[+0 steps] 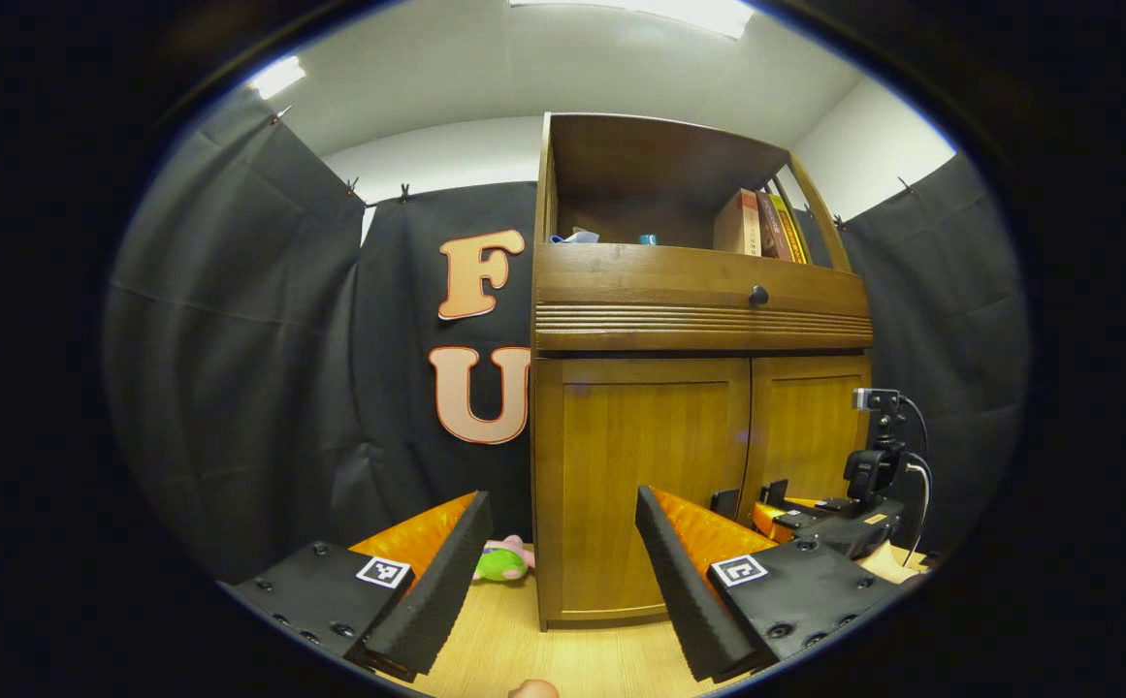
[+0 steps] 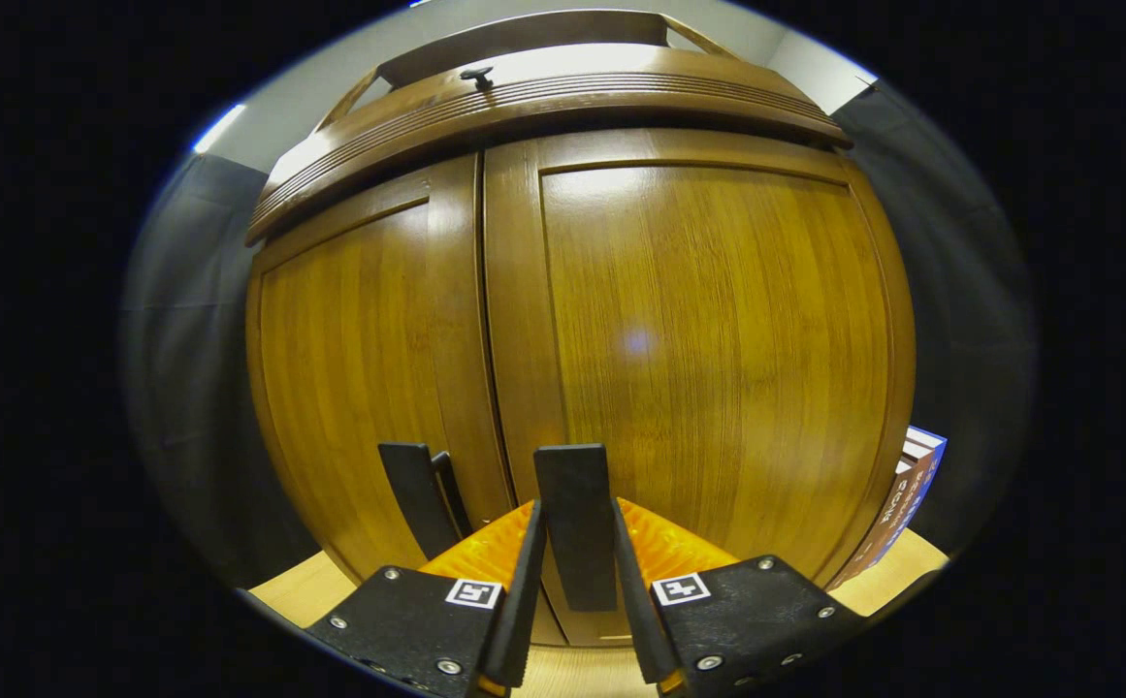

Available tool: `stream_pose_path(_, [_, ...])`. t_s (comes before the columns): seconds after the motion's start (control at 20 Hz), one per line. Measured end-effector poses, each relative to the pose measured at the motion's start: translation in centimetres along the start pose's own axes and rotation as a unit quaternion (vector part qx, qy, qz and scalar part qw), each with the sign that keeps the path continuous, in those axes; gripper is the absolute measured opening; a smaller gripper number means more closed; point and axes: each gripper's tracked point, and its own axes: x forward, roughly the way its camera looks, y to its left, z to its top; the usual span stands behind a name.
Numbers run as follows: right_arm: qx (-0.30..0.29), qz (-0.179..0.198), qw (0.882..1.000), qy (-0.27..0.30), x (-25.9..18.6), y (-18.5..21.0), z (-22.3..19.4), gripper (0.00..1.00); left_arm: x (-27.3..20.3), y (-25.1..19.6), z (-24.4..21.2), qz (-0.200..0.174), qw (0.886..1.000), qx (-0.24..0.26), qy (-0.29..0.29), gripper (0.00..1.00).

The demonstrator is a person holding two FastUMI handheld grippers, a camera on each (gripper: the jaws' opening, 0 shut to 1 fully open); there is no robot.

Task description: Open the right door of the double-door shoe cabinet with the right hand, and open the left door with the left hand.

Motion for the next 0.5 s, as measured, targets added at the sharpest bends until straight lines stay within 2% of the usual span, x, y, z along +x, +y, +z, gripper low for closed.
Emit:
stream_pose_path(0.1, [0.004,0.003,1.000,-0.003,0.0,0.0,0.1,0.37,-0.5,0.1,0.1,0.002,1.000,0.001,-0.002,0.97])
stream_pose_path(0.45, [-0.001,0.024,1.000,-0.011,-1.7,0.1,0.1,0.33,-1.8,0.7,0.2,0.013,1.000,0.001,-0.002,0.96])
stream_pose_path(0.5, [-0.002,0.028,1.000,-0.011,-2.1,0.1,0.1,0.41,-1.8,0.8,0.2,0.014,1.000,0.000,-0.002,0.95])
